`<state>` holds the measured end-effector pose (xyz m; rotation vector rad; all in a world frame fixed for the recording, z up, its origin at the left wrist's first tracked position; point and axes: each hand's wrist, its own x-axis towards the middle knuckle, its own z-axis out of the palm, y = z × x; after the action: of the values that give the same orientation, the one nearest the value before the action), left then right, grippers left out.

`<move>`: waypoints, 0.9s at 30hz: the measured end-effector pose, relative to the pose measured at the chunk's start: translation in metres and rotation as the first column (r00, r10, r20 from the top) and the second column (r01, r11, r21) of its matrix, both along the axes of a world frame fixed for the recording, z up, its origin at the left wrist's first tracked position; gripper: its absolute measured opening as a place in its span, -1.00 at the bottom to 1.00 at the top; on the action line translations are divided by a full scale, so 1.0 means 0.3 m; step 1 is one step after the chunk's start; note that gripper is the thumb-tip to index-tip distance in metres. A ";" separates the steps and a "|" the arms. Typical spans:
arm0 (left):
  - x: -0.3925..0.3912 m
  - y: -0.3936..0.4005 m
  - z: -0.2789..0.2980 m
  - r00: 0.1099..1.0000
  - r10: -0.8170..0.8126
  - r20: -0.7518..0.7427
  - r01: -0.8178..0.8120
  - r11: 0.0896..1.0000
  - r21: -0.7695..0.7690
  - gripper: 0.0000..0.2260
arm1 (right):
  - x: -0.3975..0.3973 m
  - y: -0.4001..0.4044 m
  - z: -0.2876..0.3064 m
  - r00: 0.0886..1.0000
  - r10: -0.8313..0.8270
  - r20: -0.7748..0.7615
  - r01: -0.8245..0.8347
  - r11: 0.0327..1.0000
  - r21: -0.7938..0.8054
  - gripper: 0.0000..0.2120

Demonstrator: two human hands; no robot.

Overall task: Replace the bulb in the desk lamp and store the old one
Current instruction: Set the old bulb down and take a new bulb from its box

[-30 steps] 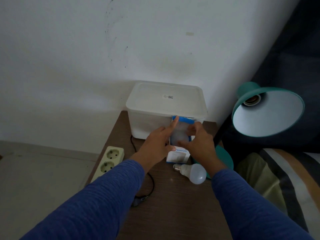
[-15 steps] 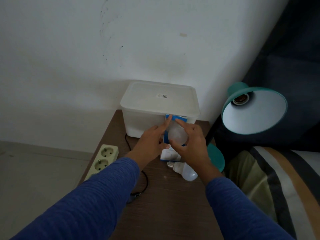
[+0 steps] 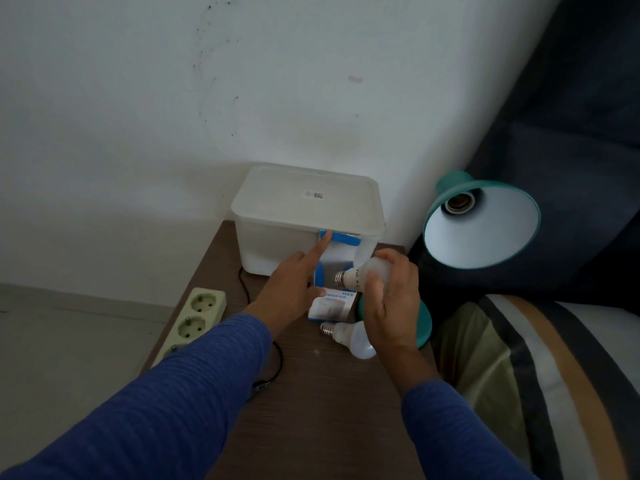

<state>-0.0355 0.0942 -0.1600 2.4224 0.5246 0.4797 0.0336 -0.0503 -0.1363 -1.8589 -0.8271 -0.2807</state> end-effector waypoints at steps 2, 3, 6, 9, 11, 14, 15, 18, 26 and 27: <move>-0.005 -0.005 -0.004 1.000 0.008 0.014 -0.009 1.000 0.015 -0.10 | -0.002 0.002 -0.003 0.998 -0.053 -0.044 0.055 0.997 0.053 -0.60; -0.010 -0.008 -0.005 1.000 0.009 0.023 -0.009 0.999 0.030 -0.10 | -0.004 0.003 -0.005 0.994 -0.075 -0.075 0.081 0.994 0.075 -0.62; -0.031 -0.015 0.000 0.998 0.020 0.058 -0.025 0.995 0.100 -0.14 | -0.012 0.005 -0.006 0.978 -0.121 -0.172 0.145 0.980 0.136 -0.66; -0.041 -0.020 0.033 0.985 0.060 0.160 -0.087 0.982 0.165 -0.29 | -0.021 -0.004 -0.006 0.972 -0.158 -0.175 0.183 0.974 0.136 -0.71; -0.033 -0.021 0.054 0.973 0.074 0.217 -0.116 0.976 0.184 -0.47 | -0.026 -0.013 -0.004 0.970 -0.173 -0.172 0.196 0.972 0.128 -0.69; -0.011 -0.019 0.055 0.982 0.047 0.181 -0.079 0.981 0.174 -0.65 | -0.025 -0.023 0.001 0.967 -0.196 -0.166 0.215 0.971 0.105 -0.62; -0.005 -0.020 0.049 0.989 0.033 0.147 -0.058 0.984 0.169 -0.67 | -0.024 -0.026 0.002 0.965 -0.199 -0.169 0.218 0.971 0.100 -0.61; 0.006 -0.029 0.039 0.995 0.014 0.100 -0.028 0.989 0.144 -0.72 | -0.012 -0.030 0.002 0.962 -0.202 -0.183 0.219 0.972 0.083 -0.68; 0.007 -0.025 0.004 0.997 0.001 0.077 -0.017 0.978 0.207 -0.76 | 0.000 -0.023 -0.011 0.961 -0.210 -0.182 0.225 0.972 0.066 -0.76; 0.006 -0.022 -0.001 0.997 -0.006 0.076 -0.010 0.978 0.210 -0.76 | 0.000 -0.021 -0.013 0.960 -0.212 -0.182 0.227 0.972 0.064 -0.75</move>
<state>-0.0337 0.0876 -0.1603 2.5920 0.4635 0.6555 0.0336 -0.0565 -0.1402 -1.8669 -0.4824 -0.2832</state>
